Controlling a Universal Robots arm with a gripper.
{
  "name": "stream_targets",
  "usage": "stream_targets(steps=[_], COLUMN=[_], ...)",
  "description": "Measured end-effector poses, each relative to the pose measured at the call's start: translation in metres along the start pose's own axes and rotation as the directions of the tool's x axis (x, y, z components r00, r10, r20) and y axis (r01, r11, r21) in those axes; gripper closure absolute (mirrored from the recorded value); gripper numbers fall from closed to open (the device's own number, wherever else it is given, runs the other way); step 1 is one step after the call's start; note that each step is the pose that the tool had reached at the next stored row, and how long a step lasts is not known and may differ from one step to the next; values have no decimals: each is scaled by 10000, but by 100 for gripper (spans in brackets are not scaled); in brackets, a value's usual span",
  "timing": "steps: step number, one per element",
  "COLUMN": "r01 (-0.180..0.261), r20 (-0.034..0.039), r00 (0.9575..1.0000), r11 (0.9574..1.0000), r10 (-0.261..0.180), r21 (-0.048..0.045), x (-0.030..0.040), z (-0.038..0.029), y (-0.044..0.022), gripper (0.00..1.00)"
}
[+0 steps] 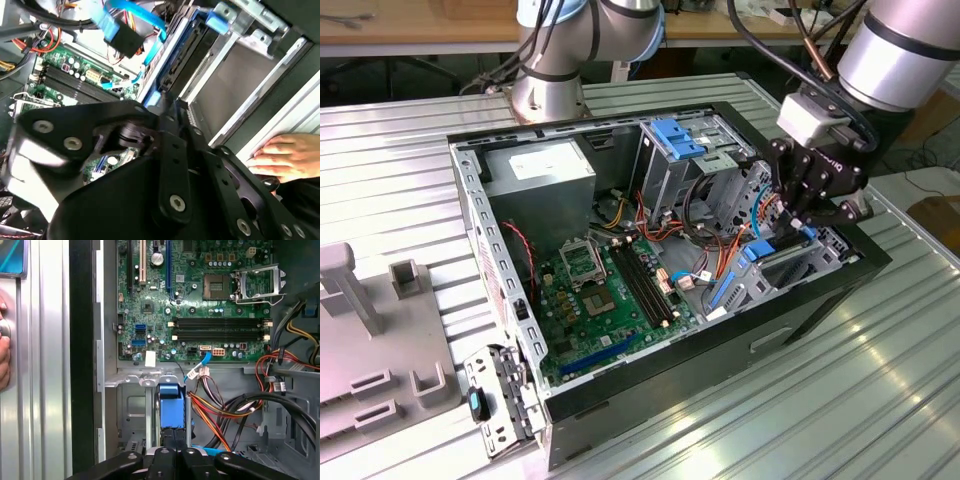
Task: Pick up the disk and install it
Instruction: 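Insert the disk into the insertion slot, then insert the first disk wire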
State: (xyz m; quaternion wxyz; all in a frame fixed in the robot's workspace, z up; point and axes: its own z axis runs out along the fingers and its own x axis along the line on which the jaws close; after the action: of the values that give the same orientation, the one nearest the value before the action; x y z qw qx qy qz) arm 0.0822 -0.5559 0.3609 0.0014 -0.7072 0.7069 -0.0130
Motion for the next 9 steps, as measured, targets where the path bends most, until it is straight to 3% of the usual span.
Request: stream_targets(steps=[1,4,9], r01=[0,1,-1], r20=[-1,2,0], r00=[10000,10000,10000], r11=[10000,10000,10000], r10=[0,-1,1], r21=[0,0,0], x=[0,-1,0], z=[4,14,14], y=[-54,-139,-159], gripper=[88,89,89])
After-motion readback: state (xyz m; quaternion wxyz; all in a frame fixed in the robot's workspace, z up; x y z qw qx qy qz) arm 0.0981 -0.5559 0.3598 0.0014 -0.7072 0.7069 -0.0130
